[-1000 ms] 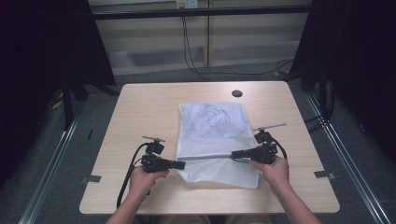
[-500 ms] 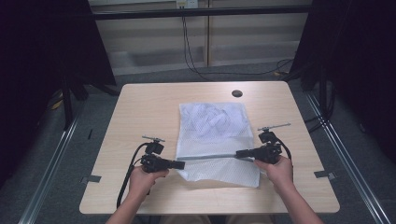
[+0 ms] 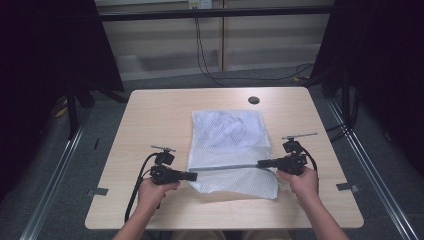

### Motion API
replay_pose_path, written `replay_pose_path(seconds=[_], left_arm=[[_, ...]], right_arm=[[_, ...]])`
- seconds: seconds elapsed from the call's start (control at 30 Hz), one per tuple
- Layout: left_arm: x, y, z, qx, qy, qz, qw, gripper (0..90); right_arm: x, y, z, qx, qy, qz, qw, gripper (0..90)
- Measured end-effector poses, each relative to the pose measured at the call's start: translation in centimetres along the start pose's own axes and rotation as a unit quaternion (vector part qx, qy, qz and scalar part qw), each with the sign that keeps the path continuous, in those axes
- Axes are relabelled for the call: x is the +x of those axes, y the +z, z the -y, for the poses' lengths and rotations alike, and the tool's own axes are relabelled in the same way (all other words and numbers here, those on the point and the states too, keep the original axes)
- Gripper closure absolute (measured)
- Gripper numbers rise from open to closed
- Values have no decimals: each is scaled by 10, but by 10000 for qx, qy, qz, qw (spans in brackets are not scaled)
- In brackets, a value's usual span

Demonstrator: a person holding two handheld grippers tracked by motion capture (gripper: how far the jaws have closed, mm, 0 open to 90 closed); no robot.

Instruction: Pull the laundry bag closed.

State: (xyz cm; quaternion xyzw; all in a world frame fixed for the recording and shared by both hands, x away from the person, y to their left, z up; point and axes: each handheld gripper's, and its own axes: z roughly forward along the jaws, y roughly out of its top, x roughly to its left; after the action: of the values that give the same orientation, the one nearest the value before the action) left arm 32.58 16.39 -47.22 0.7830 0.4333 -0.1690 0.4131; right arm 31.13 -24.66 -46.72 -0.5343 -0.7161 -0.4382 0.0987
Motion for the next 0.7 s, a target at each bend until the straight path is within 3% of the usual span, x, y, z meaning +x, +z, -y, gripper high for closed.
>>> replay_pose_path(seconds=[0.7], left_arm=[[0, 1, 0, -5, -78, -4, 10000, 881]], right_arm=[[-1, -2, 1, -19, -14, -29, 10000, 866]])
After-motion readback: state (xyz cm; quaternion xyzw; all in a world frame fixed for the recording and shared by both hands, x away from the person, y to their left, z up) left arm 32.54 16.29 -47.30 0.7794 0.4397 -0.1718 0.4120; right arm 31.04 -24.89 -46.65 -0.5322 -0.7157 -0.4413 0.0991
